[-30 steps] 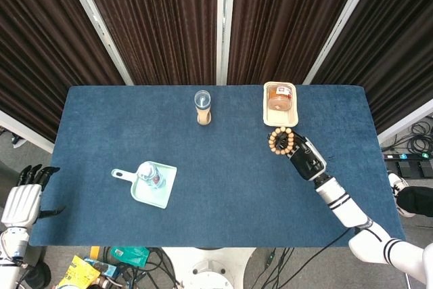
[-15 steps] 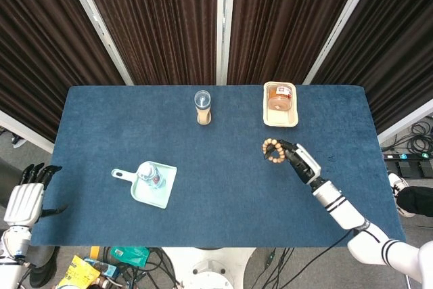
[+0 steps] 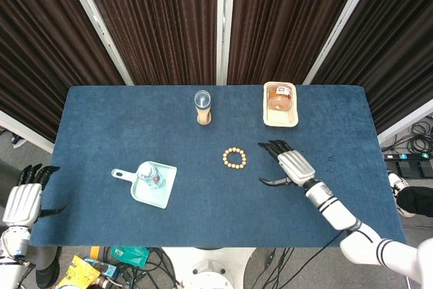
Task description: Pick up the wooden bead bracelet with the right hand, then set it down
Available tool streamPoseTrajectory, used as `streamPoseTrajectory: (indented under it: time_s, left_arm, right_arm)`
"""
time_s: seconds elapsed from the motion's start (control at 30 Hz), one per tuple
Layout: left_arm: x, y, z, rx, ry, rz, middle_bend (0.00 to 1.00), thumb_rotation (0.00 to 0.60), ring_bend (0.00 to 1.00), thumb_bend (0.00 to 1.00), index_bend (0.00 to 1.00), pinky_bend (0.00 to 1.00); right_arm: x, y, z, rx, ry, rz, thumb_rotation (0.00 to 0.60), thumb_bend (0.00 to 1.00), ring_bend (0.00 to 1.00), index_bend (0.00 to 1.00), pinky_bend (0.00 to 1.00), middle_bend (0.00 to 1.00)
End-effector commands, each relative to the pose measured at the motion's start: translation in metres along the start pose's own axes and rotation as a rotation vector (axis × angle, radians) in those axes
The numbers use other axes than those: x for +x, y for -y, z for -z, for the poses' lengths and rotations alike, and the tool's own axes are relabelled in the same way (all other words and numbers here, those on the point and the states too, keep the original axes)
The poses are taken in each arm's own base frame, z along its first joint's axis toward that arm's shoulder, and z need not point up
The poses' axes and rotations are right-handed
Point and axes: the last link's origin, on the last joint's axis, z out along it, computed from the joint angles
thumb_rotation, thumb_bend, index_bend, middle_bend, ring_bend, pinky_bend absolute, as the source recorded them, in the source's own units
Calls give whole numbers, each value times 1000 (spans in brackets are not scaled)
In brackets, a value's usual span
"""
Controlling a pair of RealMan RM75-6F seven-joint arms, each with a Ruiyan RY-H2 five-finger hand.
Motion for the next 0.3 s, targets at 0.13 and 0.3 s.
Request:
streamPoseTrajectory:
  time_s: [0.13,0.3]
  left_arm:
    - [3,3,2,17,-54,-22,157,600,57,34,175,21]
    - [4,3,3,35,-95,-37,157,600,57,34,175,21]
  right_arm:
    - [58,-28,78,-188,-292,184,505,320,0,0,0,117]
    - [73,-30,134,-334,-376,193,528,327,0,0,0,117]
